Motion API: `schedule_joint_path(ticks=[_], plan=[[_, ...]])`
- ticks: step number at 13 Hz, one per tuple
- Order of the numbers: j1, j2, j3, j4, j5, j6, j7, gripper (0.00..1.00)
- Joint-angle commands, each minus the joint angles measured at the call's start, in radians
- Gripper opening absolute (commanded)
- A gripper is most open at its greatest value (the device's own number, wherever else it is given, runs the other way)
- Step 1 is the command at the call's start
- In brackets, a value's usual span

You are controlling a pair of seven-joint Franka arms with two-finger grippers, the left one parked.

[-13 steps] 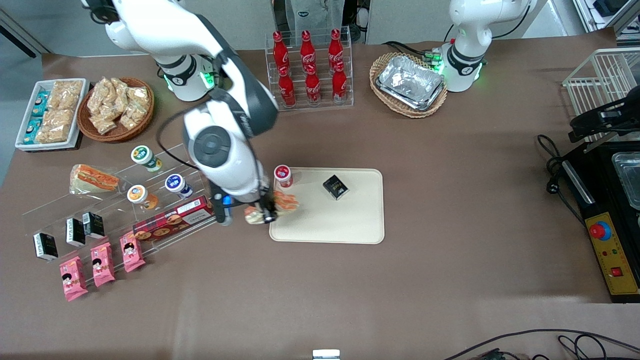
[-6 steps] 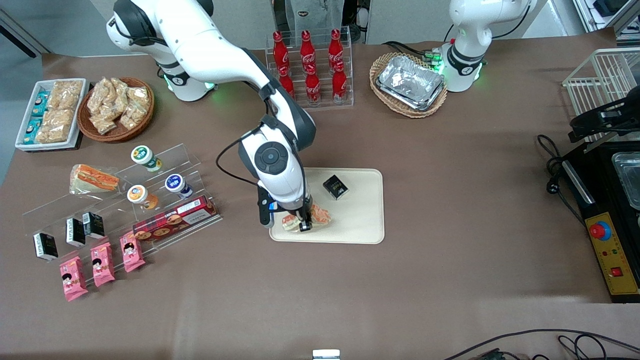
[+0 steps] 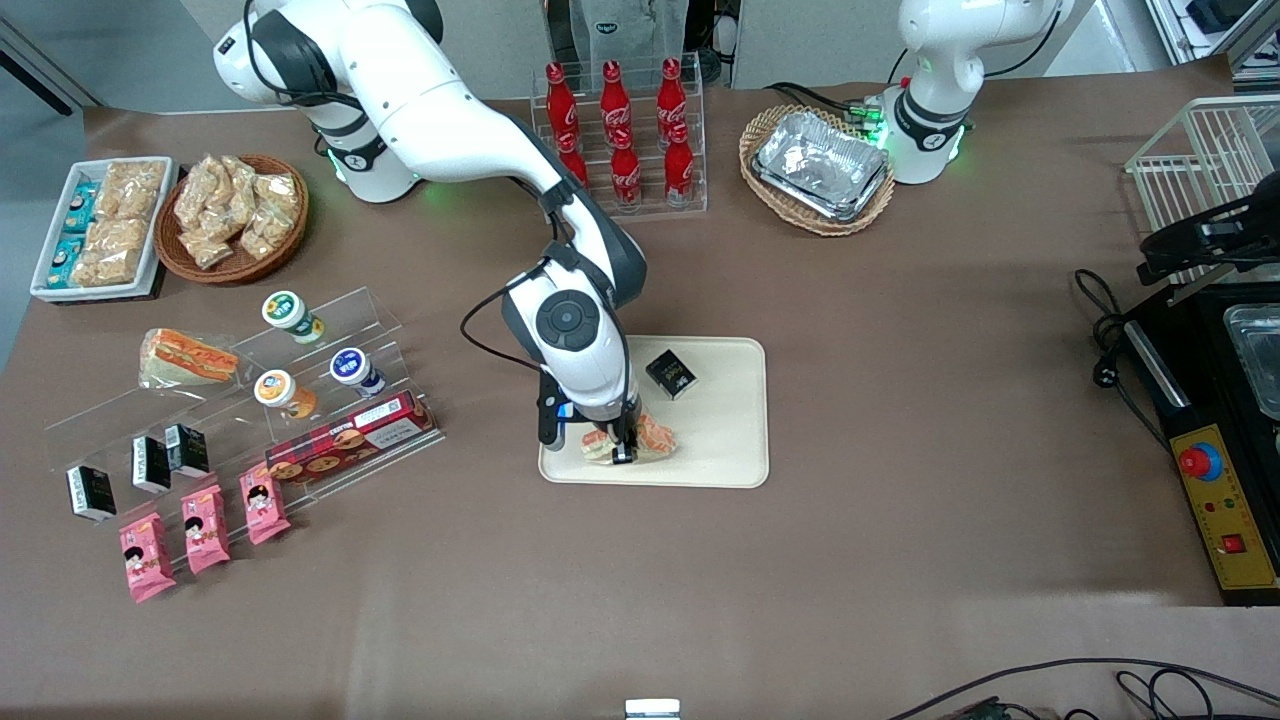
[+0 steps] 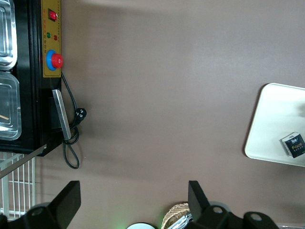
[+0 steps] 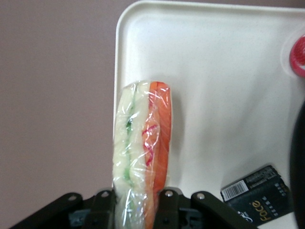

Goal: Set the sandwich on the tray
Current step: 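Lower the held sandwich onto the tray beside the black box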

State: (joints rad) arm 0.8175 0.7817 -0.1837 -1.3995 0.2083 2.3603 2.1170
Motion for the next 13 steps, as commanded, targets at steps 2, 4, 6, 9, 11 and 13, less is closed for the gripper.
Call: schedule_joint_path(ticks=[2, 4, 6, 9, 11, 13], plan=[[0.018, 0.096, -0.005, 0.053, 0.011, 0.091, 0.04, 0.03], [0.023, 0.105, -0.005, 0.051, 0.011, 0.1, 0.041, 0.04], [0.023, 0.111, -0.005, 0.051, 0.016, 0.102, 0.073, 0.04], [0.031, 0.125, -0.008, 0.053, 0.006, 0.122, 0.118, 0.06], [0.031, 0.128, -0.01, 0.053, 0.005, 0.123, 0.118, 0.17], [0.029, 0.131, -0.011, 0.053, 0.005, 0.126, 0.112, 0.22]])
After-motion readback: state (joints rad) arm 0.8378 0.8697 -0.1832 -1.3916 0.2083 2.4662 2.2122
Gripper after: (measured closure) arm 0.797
